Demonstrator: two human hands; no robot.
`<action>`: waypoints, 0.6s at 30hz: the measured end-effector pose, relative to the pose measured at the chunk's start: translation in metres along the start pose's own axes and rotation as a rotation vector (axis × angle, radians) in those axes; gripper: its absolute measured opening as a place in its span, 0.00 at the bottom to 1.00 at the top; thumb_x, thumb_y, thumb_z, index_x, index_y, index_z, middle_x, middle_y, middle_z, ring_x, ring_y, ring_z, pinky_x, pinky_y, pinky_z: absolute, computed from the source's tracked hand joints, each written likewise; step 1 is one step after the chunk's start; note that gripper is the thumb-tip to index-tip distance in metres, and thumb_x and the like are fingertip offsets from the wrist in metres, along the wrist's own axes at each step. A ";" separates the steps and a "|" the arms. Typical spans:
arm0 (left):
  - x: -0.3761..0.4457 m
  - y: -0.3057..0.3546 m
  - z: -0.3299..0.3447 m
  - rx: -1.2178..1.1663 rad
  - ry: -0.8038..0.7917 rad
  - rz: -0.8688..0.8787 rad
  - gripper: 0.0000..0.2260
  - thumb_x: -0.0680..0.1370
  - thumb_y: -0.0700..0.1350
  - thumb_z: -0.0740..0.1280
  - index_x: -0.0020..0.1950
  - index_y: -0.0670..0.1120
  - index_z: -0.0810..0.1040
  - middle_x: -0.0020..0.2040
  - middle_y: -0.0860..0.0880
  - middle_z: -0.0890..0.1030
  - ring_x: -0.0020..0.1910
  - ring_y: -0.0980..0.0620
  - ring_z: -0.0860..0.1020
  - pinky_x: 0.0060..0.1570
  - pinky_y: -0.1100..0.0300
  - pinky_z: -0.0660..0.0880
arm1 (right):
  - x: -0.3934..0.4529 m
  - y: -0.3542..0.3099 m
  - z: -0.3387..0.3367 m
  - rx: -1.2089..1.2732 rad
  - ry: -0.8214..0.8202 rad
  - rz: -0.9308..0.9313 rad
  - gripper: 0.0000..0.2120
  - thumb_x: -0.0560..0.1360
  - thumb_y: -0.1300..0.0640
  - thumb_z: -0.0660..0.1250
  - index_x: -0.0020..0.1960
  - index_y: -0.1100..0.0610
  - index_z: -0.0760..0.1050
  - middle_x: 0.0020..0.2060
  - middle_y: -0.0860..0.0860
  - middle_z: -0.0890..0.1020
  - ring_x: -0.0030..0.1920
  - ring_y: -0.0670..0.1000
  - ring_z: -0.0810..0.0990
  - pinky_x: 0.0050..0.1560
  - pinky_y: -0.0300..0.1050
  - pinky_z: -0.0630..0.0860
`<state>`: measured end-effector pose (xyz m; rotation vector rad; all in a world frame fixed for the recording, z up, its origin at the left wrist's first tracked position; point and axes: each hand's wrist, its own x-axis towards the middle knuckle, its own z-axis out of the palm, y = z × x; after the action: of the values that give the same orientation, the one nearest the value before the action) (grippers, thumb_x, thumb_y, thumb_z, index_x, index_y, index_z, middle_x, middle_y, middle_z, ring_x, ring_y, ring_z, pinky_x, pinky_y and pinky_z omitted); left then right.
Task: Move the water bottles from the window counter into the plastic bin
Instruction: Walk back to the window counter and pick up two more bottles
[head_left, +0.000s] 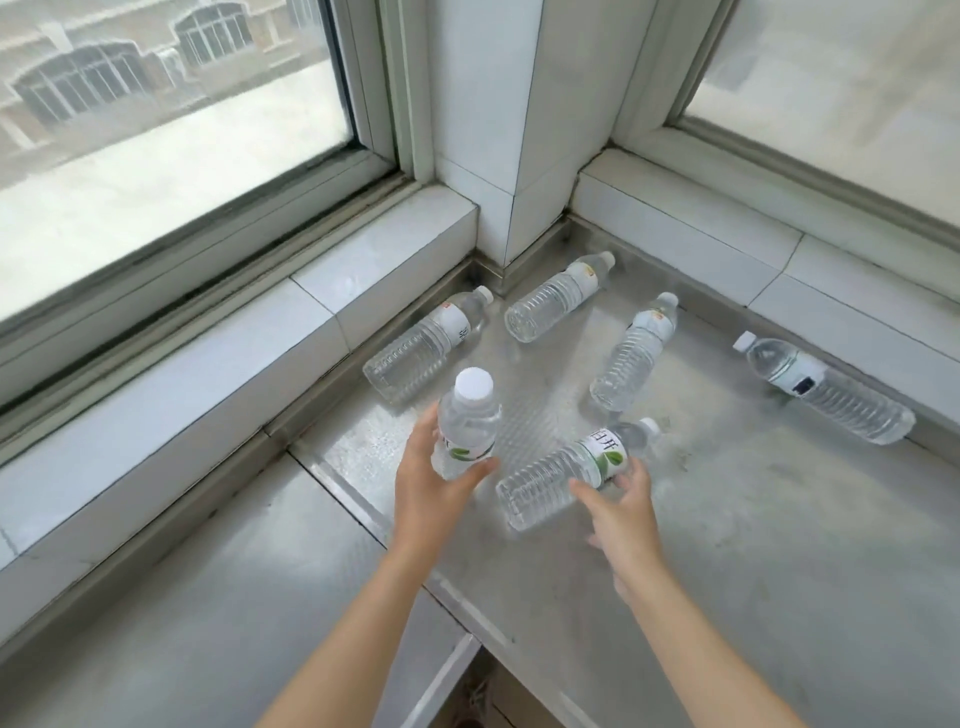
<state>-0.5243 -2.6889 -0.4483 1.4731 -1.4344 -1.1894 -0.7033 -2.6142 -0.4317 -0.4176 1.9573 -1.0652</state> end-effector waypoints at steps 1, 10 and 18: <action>0.003 -0.002 0.002 -0.036 0.017 0.004 0.38 0.66 0.44 0.82 0.68 0.67 0.69 0.66 0.60 0.77 0.65 0.57 0.75 0.66 0.55 0.71 | 0.007 0.001 0.005 0.042 0.021 0.029 0.33 0.70 0.56 0.74 0.69 0.46 0.60 0.58 0.43 0.74 0.58 0.50 0.74 0.59 0.59 0.75; 0.019 -0.001 0.002 -0.220 0.135 -0.124 0.35 0.63 0.41 0.83 0.65 0.58 0.74 0.53 0.54 0.79 0.52 0.57 0.76 0.57 0.57 0.77 | 0.040 -0.002 0.035 0.204 0.156 0.232 0.56 0.66 0.55 0.79 0.76 0.44 0.41 0.73 0.50 0.62 0.62 0.56 0.73 0.44 0.57 0.79; 0.020 0.003 -0.006 -0.222 0.141 -0.188 0.36 0.63 0.44 0.83 0.66 0.59 0.72 0.53 0.55 0.78 0.45 0.63 0.76 0.46 0.63 0.73 | 0.043 -0.011 0.040 0.295 0.193 0.230 0.57 0.60 0.63 0.80 0.75 0.43 0.48 0.65 0.52 0.73 0.55 0.57 0.80 0.43 0.64 0.81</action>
<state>-0.5204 -2.7092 -0.4463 1.5271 -1.0518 -1.2853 -0.6973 -2.6683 -0.4564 0.0723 1.9169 -1.2538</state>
